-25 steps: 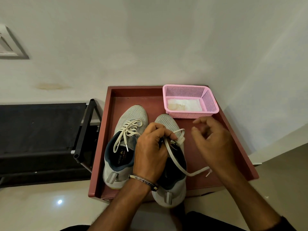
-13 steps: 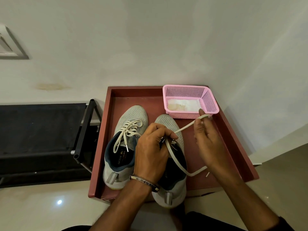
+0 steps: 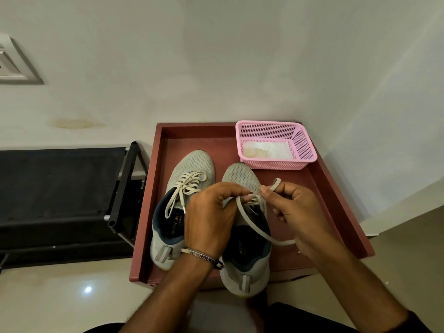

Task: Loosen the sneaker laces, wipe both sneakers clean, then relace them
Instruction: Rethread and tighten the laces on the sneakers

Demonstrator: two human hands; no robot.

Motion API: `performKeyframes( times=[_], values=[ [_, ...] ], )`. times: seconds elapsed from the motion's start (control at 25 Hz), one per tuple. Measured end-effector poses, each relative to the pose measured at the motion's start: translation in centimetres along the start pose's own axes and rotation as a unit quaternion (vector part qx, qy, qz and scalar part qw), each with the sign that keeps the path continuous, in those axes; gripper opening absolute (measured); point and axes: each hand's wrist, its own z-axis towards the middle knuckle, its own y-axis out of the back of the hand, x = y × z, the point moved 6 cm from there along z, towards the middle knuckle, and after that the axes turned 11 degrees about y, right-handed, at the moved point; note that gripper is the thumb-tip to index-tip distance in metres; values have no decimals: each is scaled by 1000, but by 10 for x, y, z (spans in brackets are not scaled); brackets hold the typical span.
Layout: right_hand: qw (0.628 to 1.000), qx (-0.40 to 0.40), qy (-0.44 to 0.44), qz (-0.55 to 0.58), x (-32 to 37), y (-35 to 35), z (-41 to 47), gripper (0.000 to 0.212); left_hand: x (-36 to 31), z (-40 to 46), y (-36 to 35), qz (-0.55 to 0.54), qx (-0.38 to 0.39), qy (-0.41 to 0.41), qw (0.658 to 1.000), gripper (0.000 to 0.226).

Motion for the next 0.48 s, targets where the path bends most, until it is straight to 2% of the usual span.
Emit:
performKeyframes(
  times=[0.08, 0.16, 0.28, 0.32, 0.4, 0.48],
  values=[
    [996, 37, -2, -79, -1, 8, 1, 29, 2, -1, 10, 107, -18, -2, 994, 4],
    [988, 65, -2, -140, -2, 10, 1, 29, -1, -4, 19, 239, -36, -37, 970, 3],
    [986, 64, -6, -156, -5, 9, 0, 26, 1, -4, 28, 278, -37, -26, 959, 8],
    [985, 66, -7, -157, -6, 8, 0, 25, 3, -3, 30, 242, -24, -2, 970, 11],
    [985, 71, -6, -159, -9, 7, 1, 24, 9, 2, 30, 52, 12, 90, 995, 16],
    [986, 70, -7, -151, -9, 7, 2, 23, 11, 7, 28, -162, 33, 188, 968, 19]
  ],
)
